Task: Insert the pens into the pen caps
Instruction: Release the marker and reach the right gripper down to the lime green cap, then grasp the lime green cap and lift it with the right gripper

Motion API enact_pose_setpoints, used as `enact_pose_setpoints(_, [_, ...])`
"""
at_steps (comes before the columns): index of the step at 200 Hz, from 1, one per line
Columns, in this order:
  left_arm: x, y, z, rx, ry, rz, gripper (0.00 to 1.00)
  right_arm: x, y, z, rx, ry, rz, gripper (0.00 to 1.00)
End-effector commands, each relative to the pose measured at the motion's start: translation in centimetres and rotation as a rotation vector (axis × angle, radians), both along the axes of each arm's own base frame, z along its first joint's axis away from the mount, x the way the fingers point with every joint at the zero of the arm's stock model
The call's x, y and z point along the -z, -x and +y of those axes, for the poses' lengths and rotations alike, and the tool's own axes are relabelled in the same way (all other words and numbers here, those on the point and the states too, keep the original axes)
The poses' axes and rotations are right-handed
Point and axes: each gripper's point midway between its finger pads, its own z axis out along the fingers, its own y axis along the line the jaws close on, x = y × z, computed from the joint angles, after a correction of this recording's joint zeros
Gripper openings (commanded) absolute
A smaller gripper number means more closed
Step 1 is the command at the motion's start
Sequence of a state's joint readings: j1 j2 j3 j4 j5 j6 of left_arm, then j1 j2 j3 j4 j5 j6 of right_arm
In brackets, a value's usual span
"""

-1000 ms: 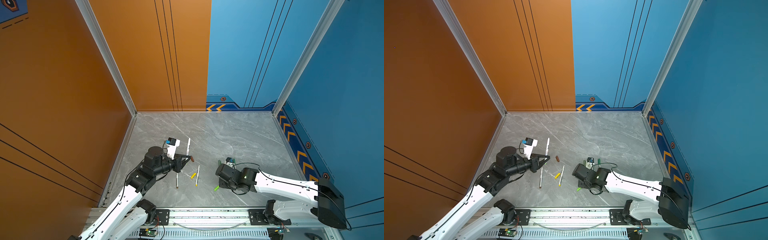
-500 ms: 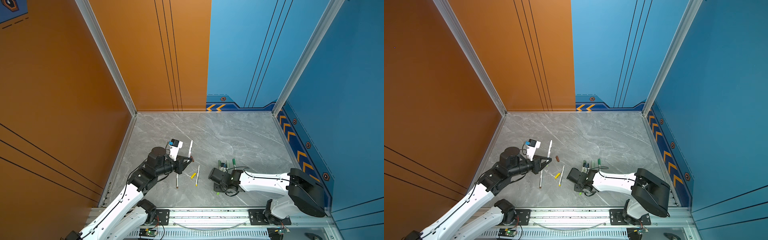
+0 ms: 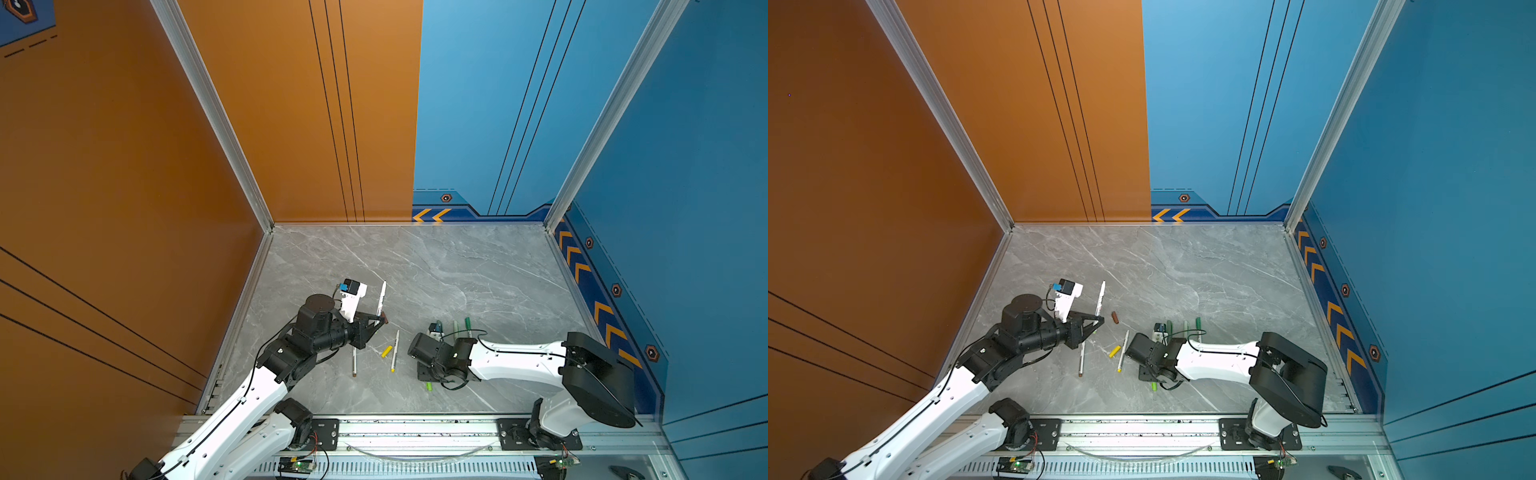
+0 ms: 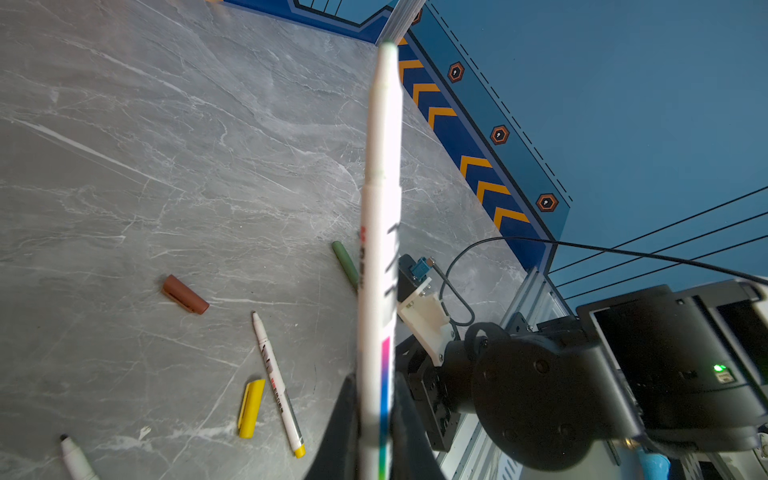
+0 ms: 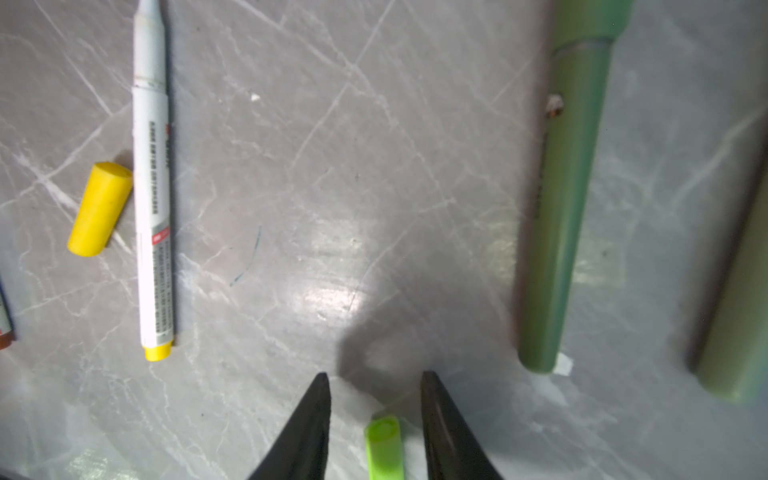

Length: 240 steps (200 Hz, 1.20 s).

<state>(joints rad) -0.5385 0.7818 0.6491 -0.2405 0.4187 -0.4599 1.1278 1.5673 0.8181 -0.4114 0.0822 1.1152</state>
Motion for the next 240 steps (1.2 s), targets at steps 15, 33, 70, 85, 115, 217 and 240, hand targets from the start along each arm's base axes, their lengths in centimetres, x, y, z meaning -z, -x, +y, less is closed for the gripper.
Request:
enact_pose_setpoints(15, [-0.8,0.2,-0.2,0.009,-0.010,-0.027,0.00,-0.3,1.7,-0.8,-0.072,0.066,0.014,0.41])
enact_pose_setpoints(33, [-1.0,0.3,-0.3,0.012,-0.007,-0.032,0.00,-0.4,2.4,-0.8,-0.093,0.087,0.016,0.41])
enact_pose_setpoints(70, [-1.2,0.8,-0.3,0.015,-0.001,-0.046,0.00,-0.1,3.8,-0.8,-0.116,0.121,0.009,0.36])
enact_pose_setpoints(85, [-1.3,0.9,-0.3,0.014,0.002,-0.049,0.00,0.2,3.9,-0.8,-0.118,0.130,0.006,0.33])
enact_pose_setpoints(115, [-1.7,1.2,-0.5,0.021,0.008,-0.056,0.00,0.9,3.7,-1.0,-0.107,0.159,0.000,0.26])
enact_pose_setpoints(217, [-1.8,0.9,-0.5,0.009,-0.014,-0.066,0.00,2.4,2.9,0.1,-0.119,0.179,0.029,0.01])
enact_pose_setpoints(240, [-1.8,0.8,-0.7,0.012,-0.016,-0.062,0.00,1.2,2.4,0.6,-0.119,0.146,0.001,0.00])
